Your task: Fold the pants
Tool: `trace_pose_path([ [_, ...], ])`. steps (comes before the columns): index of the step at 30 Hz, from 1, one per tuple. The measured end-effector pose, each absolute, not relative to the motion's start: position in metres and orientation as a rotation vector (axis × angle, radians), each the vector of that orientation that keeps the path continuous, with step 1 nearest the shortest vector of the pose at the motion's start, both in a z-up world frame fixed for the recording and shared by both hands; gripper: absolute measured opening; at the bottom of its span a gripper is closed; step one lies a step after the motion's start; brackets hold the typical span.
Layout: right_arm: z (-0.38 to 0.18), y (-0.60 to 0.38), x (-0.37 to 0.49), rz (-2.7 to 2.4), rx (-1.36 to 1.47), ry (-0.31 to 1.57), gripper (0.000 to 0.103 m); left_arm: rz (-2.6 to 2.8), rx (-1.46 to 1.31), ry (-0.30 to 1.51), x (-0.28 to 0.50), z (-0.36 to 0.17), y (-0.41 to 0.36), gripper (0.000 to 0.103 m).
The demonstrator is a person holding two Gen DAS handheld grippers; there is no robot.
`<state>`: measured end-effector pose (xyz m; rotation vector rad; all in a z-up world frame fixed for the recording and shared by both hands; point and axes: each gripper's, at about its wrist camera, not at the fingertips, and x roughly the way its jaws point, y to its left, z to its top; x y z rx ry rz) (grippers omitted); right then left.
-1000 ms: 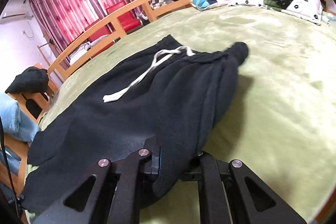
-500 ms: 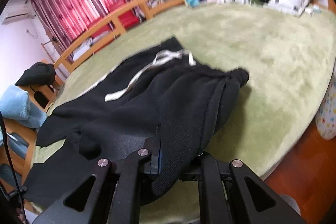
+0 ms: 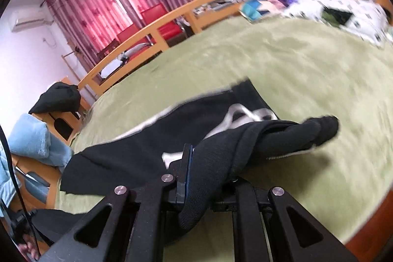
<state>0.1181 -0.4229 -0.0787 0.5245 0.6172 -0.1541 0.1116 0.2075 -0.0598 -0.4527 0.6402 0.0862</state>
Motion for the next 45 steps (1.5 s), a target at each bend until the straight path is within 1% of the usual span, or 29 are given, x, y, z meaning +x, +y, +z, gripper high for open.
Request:
trace_pose_path([
  [8, -0.069, -0.429, 0.254, -0.149, 0.517, 0.610, 0.011, 0.115, -0.416, 0.595, 0.244, -0.047, 0.192, 0.010],
  [11, -0.072, -0.433, 0.298, -0.165, 0.514, 0.588, 0.011, 0.119, -0.395, 0.591, 0.294, -0.051, 0.179, 0.010],
  [14, -0.086, -0.436, 0.332, -0.191, 0.519, 0.587, 0.012, 0.129, -0.386, 0.600, 0.336, -0.067, 0.168, 0.010],
  [15, -0.097, -0.436, 0.346, -0.197, 0.521, 0.615, 0.019, 0.136, -0.378, 0.622, 0.348, -0.075, 0.164, 0.011],
  [16, -0.109, -0.436, 0.356, -0.201, 0.518, 0.658, 0.028, 0.139, -0.367, 0.658, 0.359, -0.084, 0.159, 0.012],
  [17, -0.126, -0.434, 0.369, -0.195, 0.513, 0.738, 0.034, 0.144, -0.354, 0.691, 0.365, -0.092, 0.156, 0.015],
  [18, -0.138, -0.432, 0.376, -0.180, 0.510, 0.794, 0.045, 0.147, -0.335, 0.730, 0.370, -0.101, 0.152, 0.015],
  [19, -0.150, -0.430, 0.378, -0.169, 0.501, 0.848, 0.047, 0.155, -0.304, 0.763, 0.371, -0.108, 0.147, 0.015],
  [20, -0.155, -0.429, 0.376, -0.177, 0.486, 0.868, 0.047, 0.159, -0.279, 0.777, 0.366, -0.110, 0.144, 0.018],
  [21, -0.157, -0.428, 0.367, -0.182, 0.465, 0.862, 0.047, 0.154, -0.268, 0.779, 0.364, -0.110, 0.143, 0.024],
  [22, -0.156, -0.428, 0.360, -0.178, 0.458, 0.851, 0.050, 0.128, -0.263, 0.774, 0.352, -0.106, 0.142, 0.031],
  [23, -0.150, -0.427, 0.347, -0.170, 0.447, 0.834, 0.053, 0.113, -0.268, 0.770, 0.346, -0.103, 0.143, 0.051],
  [24, -0.145, -0.426, 0.337, -0.172, 0.437, 0.821, 0.061, 0.101, -0.275, 0.762, 0.337, -0.098, 0.145, 0.075],
  [25, -0.137, -0.425, 0.322, -0.174, 0.426, 0.802, 0.070, 0.093, -0.281, 0.734, 0.321, -0.089, 0.148, 0.080],
  [26, -0.132, -0.423, 0.314, -0.174, 0.416, 0.792, 0.073, 0.099, -0.277, 0.703, 0.308, -0.081, 0.149, 0.080],
  [27, -0.124, -0.422, 0.299, -0.173, 0.403, 0.774, 0.074, 0.108, -0.263, 0.688, 0.296, -0.076, 0.150, 0.080],
  [29, -0.115, -0.419, 0.272, -0.175, 0.369, 0.750, 0.074, 0.109, -0.247, 0.698, 0.276, -0.074, 0.152, 0.080],
  [31, -0.116, -0.416, 0.248, -0.185, 0.340, 0.754, 0.074, 0.068, -0.275, 0.723, 0.257, -0.083, 0.155, 0.080],
  [36, -0.150, -0.411, 0.213, -0.176, 0.348, 0.838, 0.074, 0.027, -0.354, 0.814, 0.232, -0.132, 0.153, 0.080],
  [41, -0.194, -0.416, 0.210, -0.165, 0.421, 0.904, 0.074, 0.009, -0.496, 0.899, 0.240, -0.189, 0.150, 0.077],
  [43, -0.202, -0.421, 0.214, -0.174, 0.474, 0.901, 0.074, -0.003, -0.537, 0.901, 0.249, -0.202, 0.150, 0.074],
  [45, -0.205, -0.428, 0.217, -0.166, 0.544, 0.866, 0.074, -0.002, -0.570, 0.887, 0.255, -0.208, 0.153, 0.074],
])
